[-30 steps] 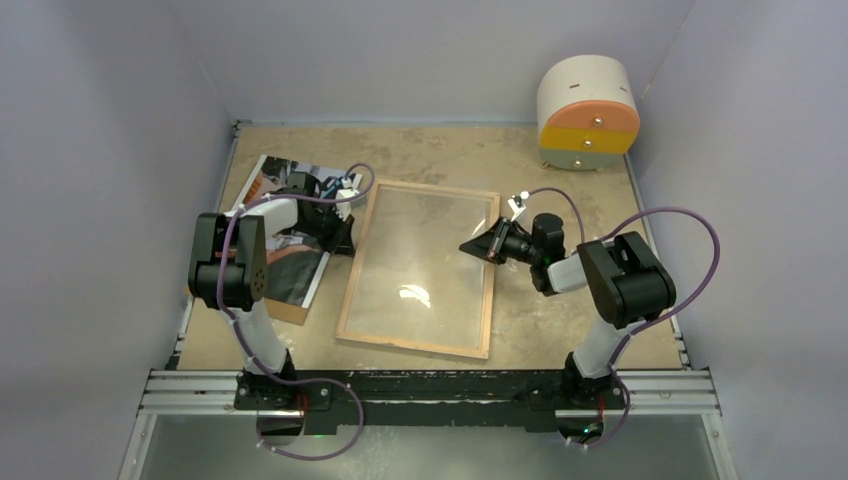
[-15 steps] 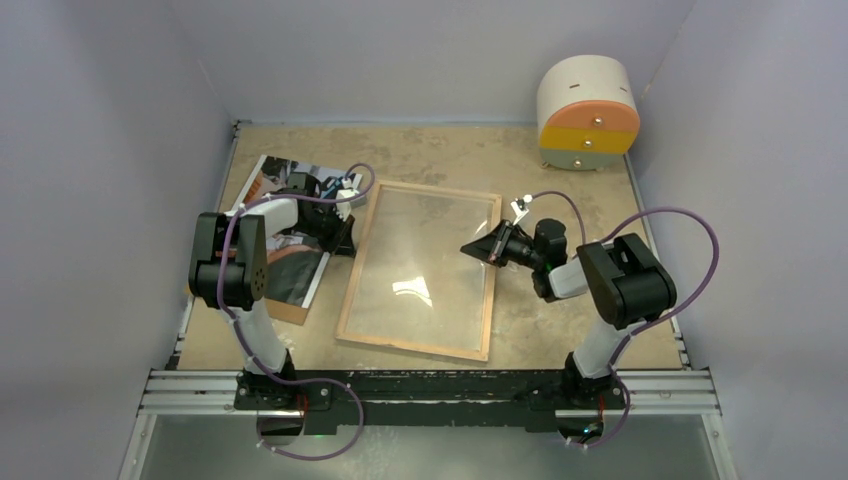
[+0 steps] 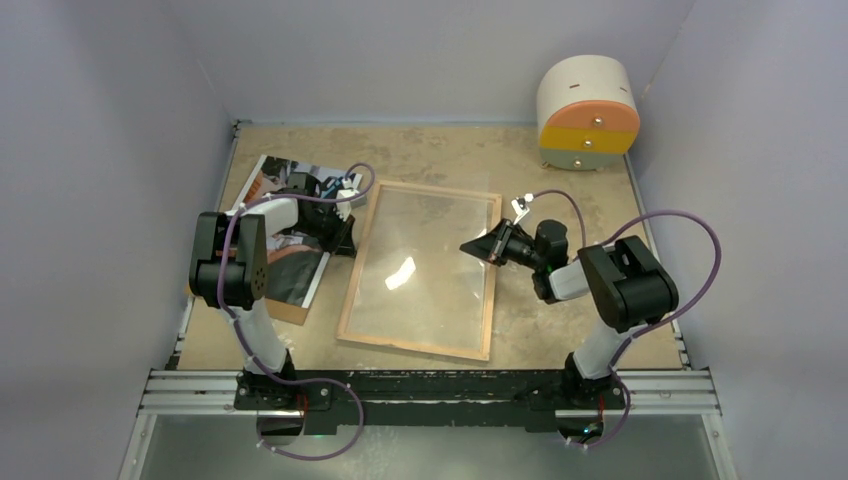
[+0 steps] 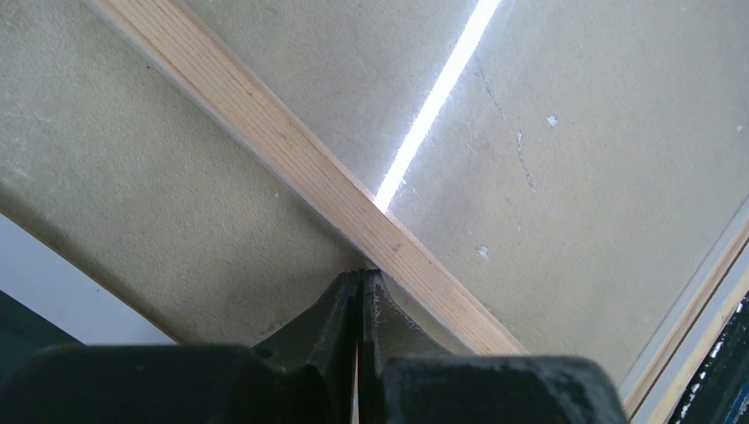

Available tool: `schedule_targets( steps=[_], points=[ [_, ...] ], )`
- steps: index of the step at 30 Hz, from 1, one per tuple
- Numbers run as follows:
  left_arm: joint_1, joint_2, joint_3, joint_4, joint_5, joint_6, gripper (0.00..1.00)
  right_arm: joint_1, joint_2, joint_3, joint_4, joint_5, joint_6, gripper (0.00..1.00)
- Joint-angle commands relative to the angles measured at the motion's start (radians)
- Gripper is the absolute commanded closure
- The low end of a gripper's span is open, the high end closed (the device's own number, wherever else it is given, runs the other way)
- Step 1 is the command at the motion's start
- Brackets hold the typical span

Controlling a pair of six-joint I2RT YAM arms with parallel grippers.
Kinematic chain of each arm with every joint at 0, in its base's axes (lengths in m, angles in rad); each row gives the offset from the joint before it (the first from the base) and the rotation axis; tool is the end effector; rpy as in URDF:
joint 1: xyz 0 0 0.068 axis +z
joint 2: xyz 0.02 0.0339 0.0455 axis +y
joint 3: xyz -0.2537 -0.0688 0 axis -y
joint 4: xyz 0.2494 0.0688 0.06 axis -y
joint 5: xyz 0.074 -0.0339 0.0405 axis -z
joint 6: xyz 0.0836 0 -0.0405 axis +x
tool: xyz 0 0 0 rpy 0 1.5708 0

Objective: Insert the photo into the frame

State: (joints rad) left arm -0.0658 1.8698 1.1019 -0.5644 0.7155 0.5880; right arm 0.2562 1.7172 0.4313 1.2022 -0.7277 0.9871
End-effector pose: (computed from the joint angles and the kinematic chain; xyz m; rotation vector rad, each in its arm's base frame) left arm 0.3438 -0.0776 0.0926 0.9464 2.4281 -0.8597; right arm 0.2961 0.1350 0.1306 0.0537 1.8766 1.4975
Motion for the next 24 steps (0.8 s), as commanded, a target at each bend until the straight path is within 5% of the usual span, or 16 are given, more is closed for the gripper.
schedule_targets(
  steps=[1,11,24],
  points=[
    [-0.020,0.084,-0.056,-0.083,-0.076,0.032,0.99,0.008,0.026,0.015,0.074,0.009,0.015,1.00],
    [-0.023,0.084,-0.051,-0.086,-0.072,0.031,0.99,0.036,0.018,0.056,-0.079,0.060,-0.053,0.99],
    [-0.023,0.079,-0.056,-0.081,-0.070,0.031,0.99,0.096,-0.128,0.176,-0.670,0.257,-0.384,0.67]
  ],
)
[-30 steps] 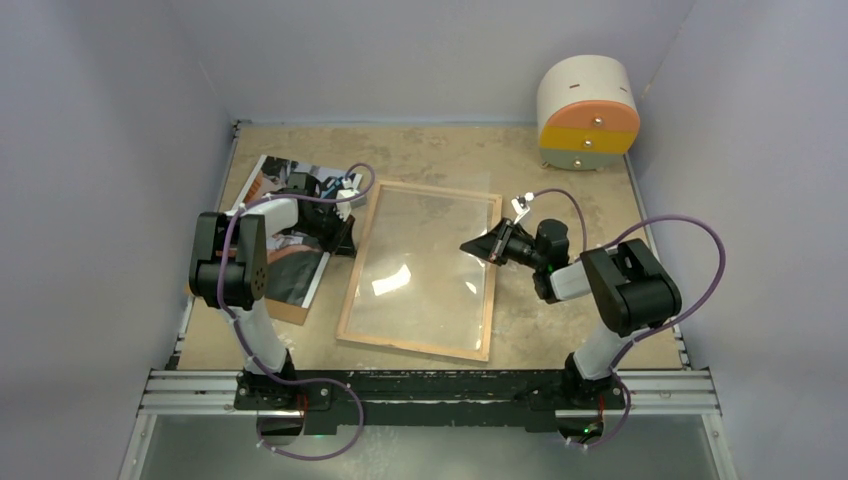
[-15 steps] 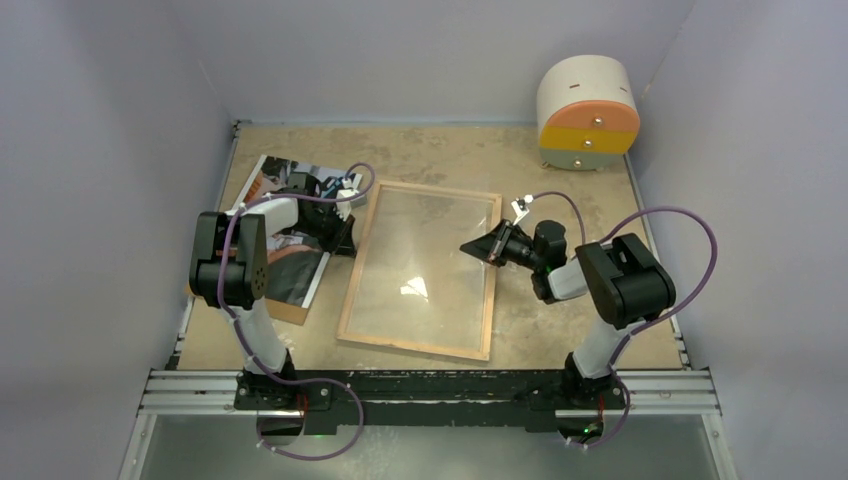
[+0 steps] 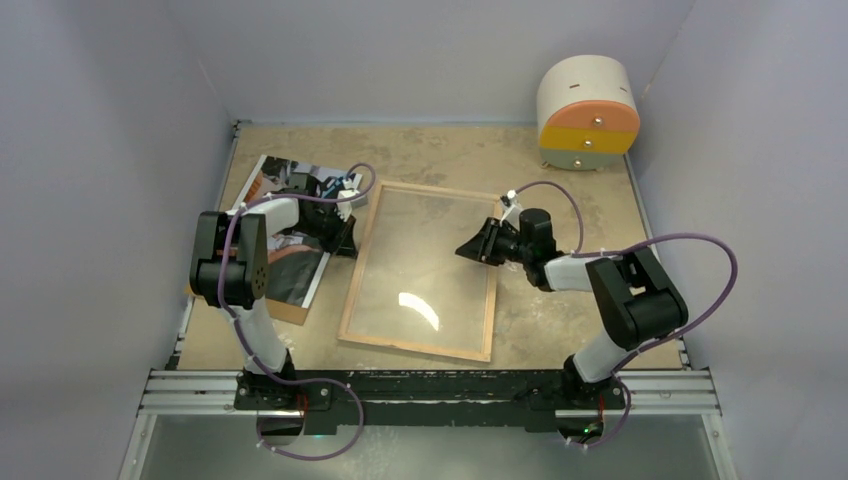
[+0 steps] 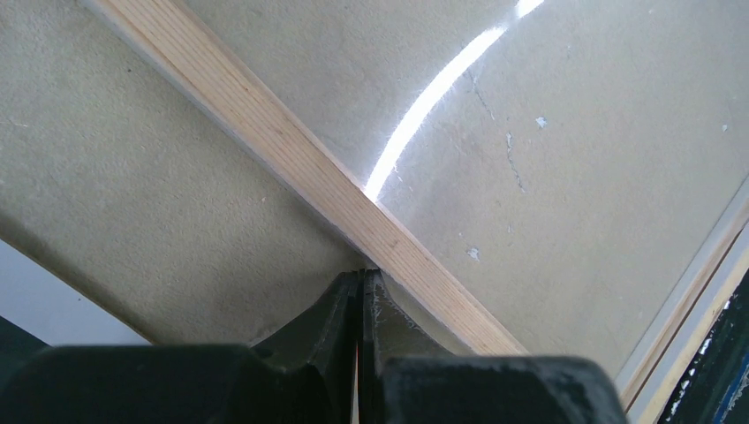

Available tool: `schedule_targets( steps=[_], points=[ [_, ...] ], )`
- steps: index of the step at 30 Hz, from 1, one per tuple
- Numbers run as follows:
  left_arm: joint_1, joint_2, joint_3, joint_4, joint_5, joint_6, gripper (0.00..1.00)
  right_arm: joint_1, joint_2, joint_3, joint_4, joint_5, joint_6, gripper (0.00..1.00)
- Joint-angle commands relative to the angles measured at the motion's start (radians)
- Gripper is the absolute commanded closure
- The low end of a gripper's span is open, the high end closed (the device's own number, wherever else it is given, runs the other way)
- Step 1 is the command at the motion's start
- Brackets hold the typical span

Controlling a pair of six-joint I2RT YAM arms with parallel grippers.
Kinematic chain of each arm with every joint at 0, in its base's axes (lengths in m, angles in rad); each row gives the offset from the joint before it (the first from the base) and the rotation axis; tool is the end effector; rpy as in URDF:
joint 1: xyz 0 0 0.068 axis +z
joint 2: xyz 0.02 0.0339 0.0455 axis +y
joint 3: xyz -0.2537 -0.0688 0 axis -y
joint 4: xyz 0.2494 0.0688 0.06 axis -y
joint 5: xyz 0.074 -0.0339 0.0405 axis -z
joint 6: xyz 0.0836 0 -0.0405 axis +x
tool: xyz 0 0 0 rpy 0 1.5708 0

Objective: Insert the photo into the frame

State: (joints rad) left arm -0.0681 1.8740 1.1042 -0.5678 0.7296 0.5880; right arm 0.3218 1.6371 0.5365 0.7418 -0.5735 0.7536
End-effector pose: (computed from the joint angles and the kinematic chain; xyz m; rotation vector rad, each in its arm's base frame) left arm 0.3435 -0.0793 0.0925 0.9475 2.4231 -0.8810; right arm 0.3066 0.1500 0.1208 0.0299 2.0839 1.2419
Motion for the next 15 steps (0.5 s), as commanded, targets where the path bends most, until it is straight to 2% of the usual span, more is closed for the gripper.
schedule_targets(
  steps=[1,7,15],
  points=[
    [-0.021,0.076,-0.058,-0.078,-0.084,0.030,0.99,0.037,-0.055,0.081,-0.242,0.128,-0.171,0.66],
    [-0.021,0.075,-0.060,-0.081,-0.088,0.034,0.99,0.064,-0.078,0.148,-0.435,0.274,-0.270,0.59],
    [-0.022,0.077,-0.058,-0.083,-0.087,0.036,1.00,0.065,-0.132,0.176,-0.553,0.349,-0.317,0.54]
  ],
)
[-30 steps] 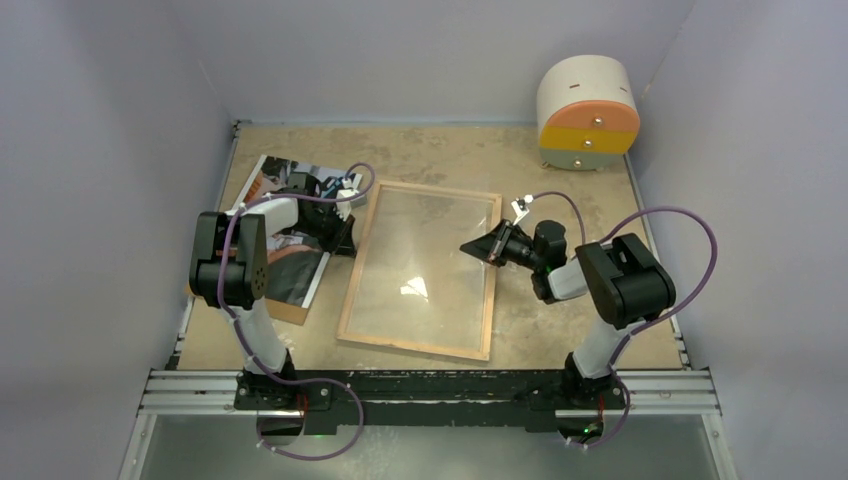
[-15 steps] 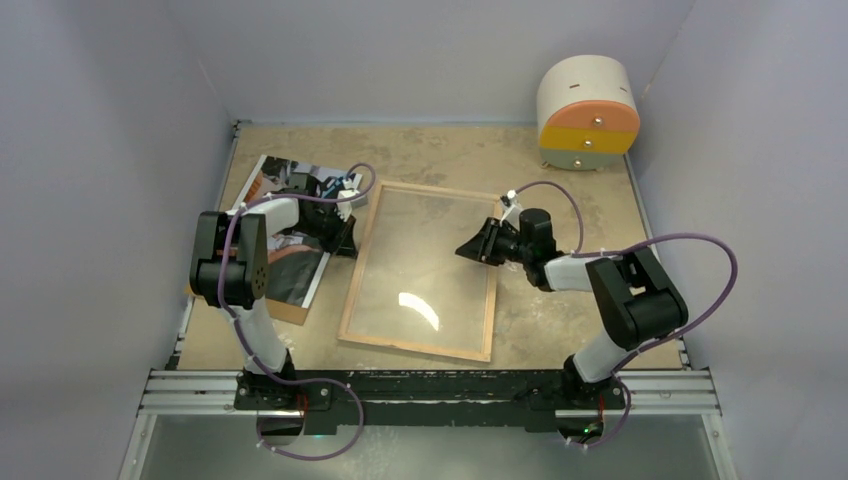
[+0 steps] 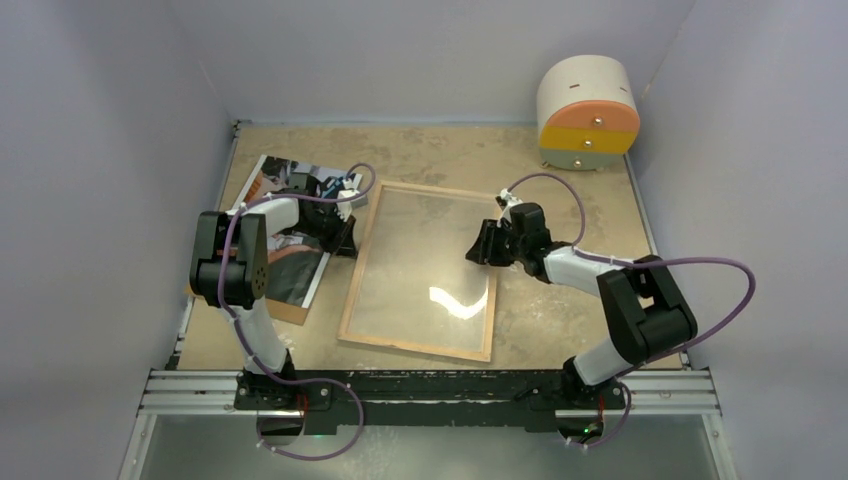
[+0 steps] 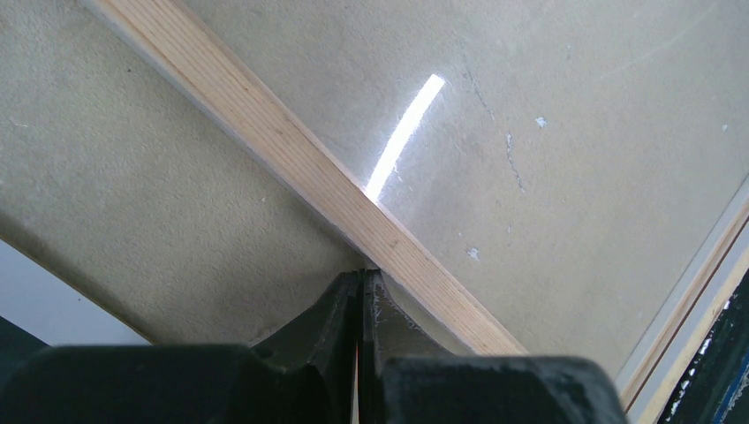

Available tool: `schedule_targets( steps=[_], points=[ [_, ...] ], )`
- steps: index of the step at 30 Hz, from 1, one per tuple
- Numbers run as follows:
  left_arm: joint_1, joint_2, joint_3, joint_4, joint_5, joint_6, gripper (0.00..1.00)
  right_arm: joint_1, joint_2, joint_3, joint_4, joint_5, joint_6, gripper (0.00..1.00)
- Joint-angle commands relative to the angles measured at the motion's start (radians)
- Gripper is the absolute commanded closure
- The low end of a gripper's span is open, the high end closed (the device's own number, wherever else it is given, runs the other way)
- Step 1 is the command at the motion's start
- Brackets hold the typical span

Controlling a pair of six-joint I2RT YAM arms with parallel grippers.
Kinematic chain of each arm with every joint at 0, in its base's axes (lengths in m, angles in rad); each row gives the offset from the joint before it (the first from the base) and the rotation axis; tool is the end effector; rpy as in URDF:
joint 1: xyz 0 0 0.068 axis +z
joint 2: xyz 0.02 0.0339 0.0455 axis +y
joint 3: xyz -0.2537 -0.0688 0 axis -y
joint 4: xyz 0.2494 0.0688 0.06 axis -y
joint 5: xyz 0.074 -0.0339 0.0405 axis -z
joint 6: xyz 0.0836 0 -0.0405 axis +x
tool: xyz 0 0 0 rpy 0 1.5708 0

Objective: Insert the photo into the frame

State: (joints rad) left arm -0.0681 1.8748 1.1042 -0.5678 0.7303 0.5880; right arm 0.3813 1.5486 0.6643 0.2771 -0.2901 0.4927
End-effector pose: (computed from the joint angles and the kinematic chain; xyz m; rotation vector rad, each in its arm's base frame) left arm 0.3435 -0.0793 0.0923 0.9473 2.4233 -0.8823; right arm 0.3117 0.1507 0.1243 -0.0465 2.2653 0.7989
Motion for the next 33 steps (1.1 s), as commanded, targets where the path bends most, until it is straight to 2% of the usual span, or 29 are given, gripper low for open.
schedule_targets(
  steps=[1,13,16,19,20,22,23,24,29,31,33],
  points=[
    [-0.021,0.076,-0.058,-0.083,-0.087,0.035,1.00,0.005,-0.043,0.052,-0.102,0.066,-0.059,0.54],
    [-0.021,0.075,-0.059,-0.086,-0.085,0.041,1.00,0.004,-0.053,0.100,-0.234,0.134,-0.085,0.50],
    [-0.021,0.074,-0.061,-0.086,-0.085,0.042,1.00,0.004,-0.064,0.123,-0.273,0.167,-0.101,0.43],
    [-0.021,0.073,-0.061,-0.085,-0.085,0.041,1.00,0.004,-0.072,0.143,-0.324,0.195,-0.112,0.41],
    [-0.021,0.073,-0.061,-0.086,-0.085,0.042,1.00,0.004,-0.073,0.149,-0.336,0.199,-0.115,0.38],
    [-0.022,0.073,-0.061,-0.087,-0.084,0.042,1.00,0.004,-0.072,0.159,-0.362,0.206,-0.121,0.10],
    [-0.021,0.073,-0.061,-0.086,-0.083,0.042,1.00,0.004,-0.074,0.165,-0.377,0.210,-0.127,0.02],
    [-0.022,0.072,-0.061,-0.087,-0.083,0.045,1.00,0.004,-0.080,0.169,-0.389,0.215,-0.132,0.01],
    [-0.021,0.076,-0.059,-0.089,-0.085,0.045,1.00,0.004,-0.109,0.183,-0.427,0.248,-0.152,0.06],
    [-0.022,0.076,-0.058,-0.090,-0.085,0.045,1.00,0.006,-0.119,0.180,-0.427,0.260,-0.155,0.13],
    [-0.021,0.074,-0.059,-0.089,-0.085,0.046,1.00,0.007,-0.133,0.162,-0.423,0.234,-0.147,0.25]
  ],
)
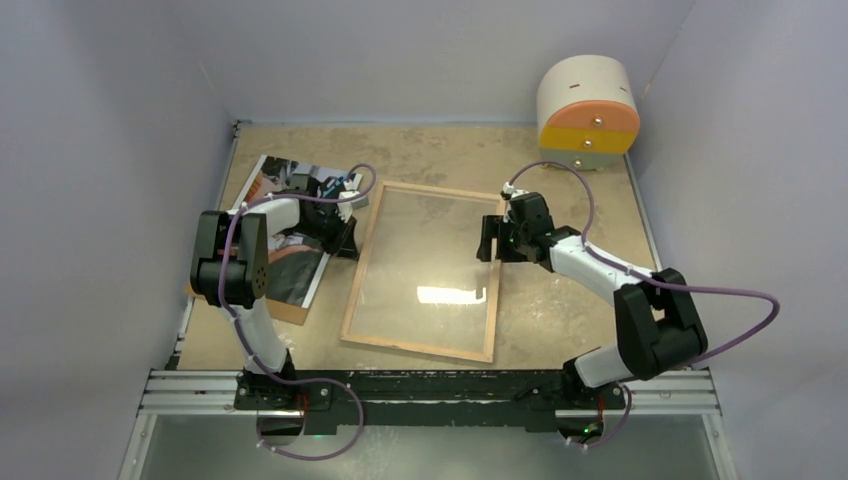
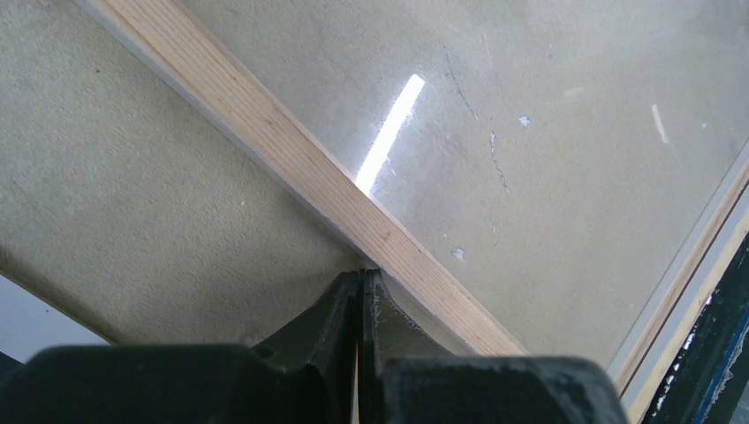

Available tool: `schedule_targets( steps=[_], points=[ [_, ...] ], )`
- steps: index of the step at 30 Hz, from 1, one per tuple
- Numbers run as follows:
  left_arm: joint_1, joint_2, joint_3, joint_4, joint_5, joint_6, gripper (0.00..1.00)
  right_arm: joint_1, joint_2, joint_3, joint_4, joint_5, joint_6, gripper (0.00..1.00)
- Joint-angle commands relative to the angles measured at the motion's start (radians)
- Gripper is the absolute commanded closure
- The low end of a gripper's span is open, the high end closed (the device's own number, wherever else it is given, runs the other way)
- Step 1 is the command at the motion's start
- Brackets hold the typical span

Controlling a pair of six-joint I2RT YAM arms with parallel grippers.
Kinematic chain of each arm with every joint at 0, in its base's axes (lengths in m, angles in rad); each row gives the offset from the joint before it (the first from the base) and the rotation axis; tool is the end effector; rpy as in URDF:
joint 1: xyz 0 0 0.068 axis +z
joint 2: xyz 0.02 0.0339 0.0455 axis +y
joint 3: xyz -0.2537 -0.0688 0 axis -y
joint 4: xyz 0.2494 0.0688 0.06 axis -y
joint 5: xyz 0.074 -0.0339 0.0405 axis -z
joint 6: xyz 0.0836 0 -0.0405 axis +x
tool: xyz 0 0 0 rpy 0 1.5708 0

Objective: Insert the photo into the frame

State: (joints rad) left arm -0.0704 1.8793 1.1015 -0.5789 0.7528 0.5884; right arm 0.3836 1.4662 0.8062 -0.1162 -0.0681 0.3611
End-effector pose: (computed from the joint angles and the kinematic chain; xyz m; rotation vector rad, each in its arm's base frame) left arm 0.3406 -0.0813 0.0910 0.9453 2.4238 -0.9215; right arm 0.3128 0.1324 0.1500 -0.0610 2.3880 0.4404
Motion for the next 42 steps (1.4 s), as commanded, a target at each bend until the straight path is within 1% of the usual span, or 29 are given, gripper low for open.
schedule_targets(
  steps=[1,4,10,14,16,18,25,32,37,42],
  points=[
    [-0.019,0.069,-0.057,-0.078,-0.108,0.046,1.00,0.004,-0.054,0.013,-0.033,0.004,-0.011,0.30],
    [-0.019,0.071,-0.057,-0.078,-0.108,0.043,1.00,0.005,-0.065,-0.004,-0.040,-0.017,0.001,0.49],
    [-0.019,0.072,-0.056,-0.076,-0.108,0.039,1.00,0.037,-0.076,-0.027,-0.070,-0.030,0.023,0.76],
    [-0.019,0.072,-0.057,-0.075,-0.109,0.040,1.00,0.093,-0.069,-0.025,-0.125,0.012,0.029,0.88],
    [-0.019,0.073,-0.056,-0.075,-0.108,0.038,1.00,0.105,-0.071,-0.031,-0.143,0.027,0.039,0.89],
    [-0.019,0.073,-0.055,-0.075,-0.108,0.038,1.00,0.111,-0.072,-0.031,-0.168,0.050,0.045,0.92],
    [-0.019,0.071,-0.055,-0.073,-0.111,0.039,1.00,0.137,-0.035,-0.024,-0.213,0.098,0.053,0.94],
    [-0.019,0.068,-0.054,-0.073,-0.113,0.039,1.00,0.141,0.015,-0.021,-0.198,0.096,0.048,0.94],
    [-0.019,0.067,-0.052,-0.073,-0.113,0.039,1.00,0.147,0.040,-0.010,-0.211,0.127,0.042,0.94],
    [-0.019,0.068,-0.054,-0.073,-0.111,0.039,1.00,0.151,0.032,0.023,-0.224,0.136,0.038,0.93]
  ],
)
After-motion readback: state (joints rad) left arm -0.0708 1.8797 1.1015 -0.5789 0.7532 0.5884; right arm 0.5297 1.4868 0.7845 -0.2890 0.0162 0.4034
